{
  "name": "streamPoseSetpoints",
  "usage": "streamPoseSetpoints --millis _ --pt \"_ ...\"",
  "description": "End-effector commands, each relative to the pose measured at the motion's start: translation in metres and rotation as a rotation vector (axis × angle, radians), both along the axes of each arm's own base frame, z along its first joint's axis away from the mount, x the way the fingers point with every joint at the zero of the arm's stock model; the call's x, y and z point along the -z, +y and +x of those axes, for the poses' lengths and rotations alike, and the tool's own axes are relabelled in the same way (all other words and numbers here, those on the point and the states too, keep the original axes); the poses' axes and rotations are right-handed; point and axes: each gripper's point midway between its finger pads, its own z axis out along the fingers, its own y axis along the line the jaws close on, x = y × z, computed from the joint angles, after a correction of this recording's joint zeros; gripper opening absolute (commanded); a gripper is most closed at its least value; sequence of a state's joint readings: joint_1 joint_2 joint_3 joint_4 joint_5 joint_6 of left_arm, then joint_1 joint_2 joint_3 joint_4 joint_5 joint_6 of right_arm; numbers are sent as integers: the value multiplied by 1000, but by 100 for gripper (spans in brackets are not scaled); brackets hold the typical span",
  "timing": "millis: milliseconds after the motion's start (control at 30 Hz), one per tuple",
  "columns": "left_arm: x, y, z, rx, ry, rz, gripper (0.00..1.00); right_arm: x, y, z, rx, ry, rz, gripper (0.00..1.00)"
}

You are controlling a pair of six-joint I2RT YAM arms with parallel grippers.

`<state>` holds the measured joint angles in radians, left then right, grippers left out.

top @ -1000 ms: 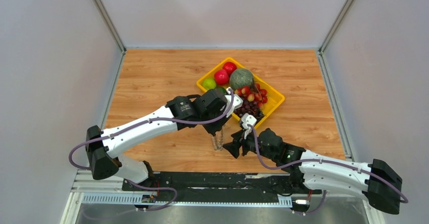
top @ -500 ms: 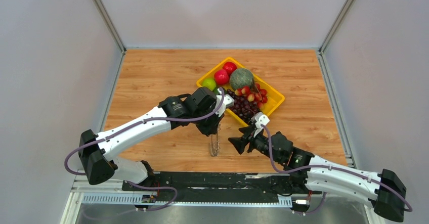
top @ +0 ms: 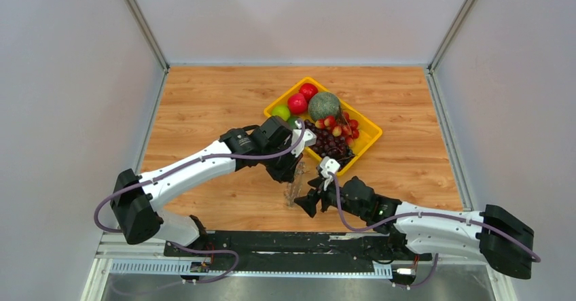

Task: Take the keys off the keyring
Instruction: Remove the key from the keyring.

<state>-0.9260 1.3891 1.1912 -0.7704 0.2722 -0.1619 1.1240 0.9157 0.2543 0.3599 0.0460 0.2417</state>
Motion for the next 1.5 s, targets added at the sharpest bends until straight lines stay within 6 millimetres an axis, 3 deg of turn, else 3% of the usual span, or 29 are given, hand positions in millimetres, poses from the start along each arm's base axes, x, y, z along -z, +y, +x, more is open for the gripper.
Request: streamPoseSetpoints --millis 0,333,500,567,700,900,933,1233,1467 --pt "-10 -8 11 34 -43 -53 0 -26 4 29 152 -38 55 78" --pt "-18 -8 30 21 -115 -113 0 -30 -31 35 256 -82 58 71" --pt "-30 -12 32 29 -113 -143 0 -46 -29 34 225 -123 82 77" --pt "-33 -13 32 31 -113 -146 0 -47 -30 39 240 -142 65 75" --pt "-36 -13 31 35 -112 -154 0 -40 -37 54 306 -138 21 52" --pt "-41 -11 28 42 -120 -159 0 -38 -40 70 356 -98 31 2" --pt "-40 -11 29 46 -126 -159 0 -39 -39 71 352 -97 36 0" --pt "-41 -12 34 86 -207 -193 0 -37 -13 78 273 -80 87 0" --pt "-25 -9 32 138 -241 -186 0 -43 -7 90 260 -97 86 0"
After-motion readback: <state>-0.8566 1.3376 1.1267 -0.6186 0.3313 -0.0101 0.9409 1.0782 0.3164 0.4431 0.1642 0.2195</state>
